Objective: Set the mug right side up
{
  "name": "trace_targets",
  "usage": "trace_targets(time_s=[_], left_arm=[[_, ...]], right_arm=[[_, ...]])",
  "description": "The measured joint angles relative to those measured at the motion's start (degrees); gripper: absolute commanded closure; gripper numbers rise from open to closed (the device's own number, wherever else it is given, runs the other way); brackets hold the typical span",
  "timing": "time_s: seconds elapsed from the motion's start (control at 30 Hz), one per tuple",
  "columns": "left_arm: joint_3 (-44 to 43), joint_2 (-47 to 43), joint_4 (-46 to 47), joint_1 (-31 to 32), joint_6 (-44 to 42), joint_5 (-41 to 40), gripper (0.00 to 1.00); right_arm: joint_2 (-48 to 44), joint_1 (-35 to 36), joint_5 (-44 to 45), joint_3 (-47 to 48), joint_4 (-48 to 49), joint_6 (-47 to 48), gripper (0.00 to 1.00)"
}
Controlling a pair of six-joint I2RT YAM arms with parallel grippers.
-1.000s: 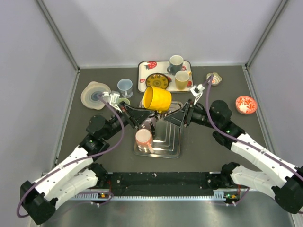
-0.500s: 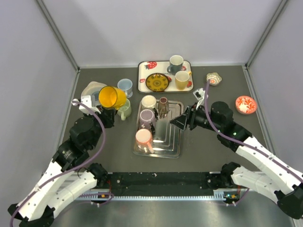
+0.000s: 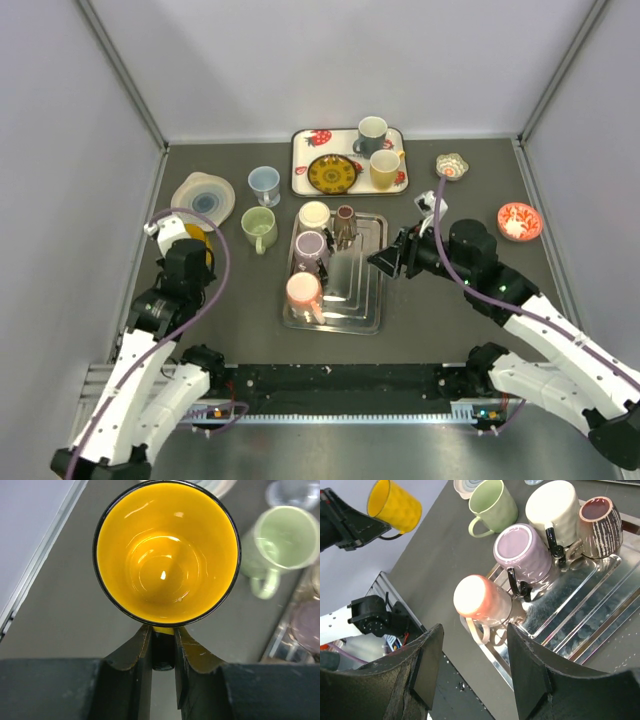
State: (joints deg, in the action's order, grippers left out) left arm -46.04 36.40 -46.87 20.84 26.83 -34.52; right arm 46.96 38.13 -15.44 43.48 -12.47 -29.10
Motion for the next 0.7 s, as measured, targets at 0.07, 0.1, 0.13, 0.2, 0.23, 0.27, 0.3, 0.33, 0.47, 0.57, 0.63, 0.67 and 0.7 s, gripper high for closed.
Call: trace_targets(time_s=[0.07, 0.1, 0.13, 0.2, 0.23, 0.27, 0.3, 0.33, 0.47, 0.57, 0.63, 0.67, 0.7], left_arm=[[1.73, 1.22, 1.38, -6.03, -0.04, 2.51, 1.0], [2.62, 2.54, 2.05, -9.33, -0.02, 4.28, 1.0], [3.48, 4.24, 2.95, -12.07, 0.0, 6.01, 1.0], [4.59, 8.66, 5.05, -16.61, 0.37, 9.31, 1.0], [4.81, 10.62, 5.97, -17.84, 0.7, 10.56, 1.0], [5.03, 12.94, 7.06, -19.37, 1.18, 12.2, 1.0], [5.05, 14.97, 7.96, -20.61, 1.66, 13.77, 1.0], [5.05, 16.65, 8.98, -21.53, 1.99, 14.8, 1.0], [4.83, 21.42, 13.33, -23.21, 3.13, 18.01, 1.0], [4.52, 24.04, 15.72, -23.28, 3.56, 21.22, 1.0], [4.52, 25.68, 17.38, -23.21, 3.74, 23.1, 1.0], [4.52, 26.51, 18.1, -23.17, 3.76, 23.76, 1.0], [4.52, 27.21, 18.75, -23.15, 3.78, 24.3, 1.0]], right_arm=[[-0.17, 0.0, 0.09, 0.0, -0.04, 0.17, 0.46], [-0.24, 0.0, 0.09, -0.07, -0.02, 0.2, 0.46], [-0.61, 0.0, 0.17, -0.42, 0.07, 0.24, 0.46], [-1.2, 0.0, 0.2, -1.11, -0.13, 0.42, 0.46], [-1.51, 0.0, 0.22, -1.46, -0.22, 0.46, 0.47], [-1.75, 0.0, 0.22, -1.77, -0.39, 0.52, 0.47], [-1.92, 0.0, 0.2, -2.1, -0.5, 0.52, 0.47], [-2.1, 0.0, 0.2, -2.43, -0.52, 0.52, 0.47], [-2.45, 0.0, 0.2, -3.52, -0.7, 0.59, 0.47], [-2.71, 0.0, 0.26, -4.13, -0.7, 0.59, 0.47], [-2.71, 0.0, 0.39, -4.5, -0.74, 0.59, 0.47], [-2.69, 0.0, 0.44, -4.59, -0.87, 0.61, 0.47], [-2.69, 0.0, 0.5, -4.72, -0.81, 0.61, 0.47]])
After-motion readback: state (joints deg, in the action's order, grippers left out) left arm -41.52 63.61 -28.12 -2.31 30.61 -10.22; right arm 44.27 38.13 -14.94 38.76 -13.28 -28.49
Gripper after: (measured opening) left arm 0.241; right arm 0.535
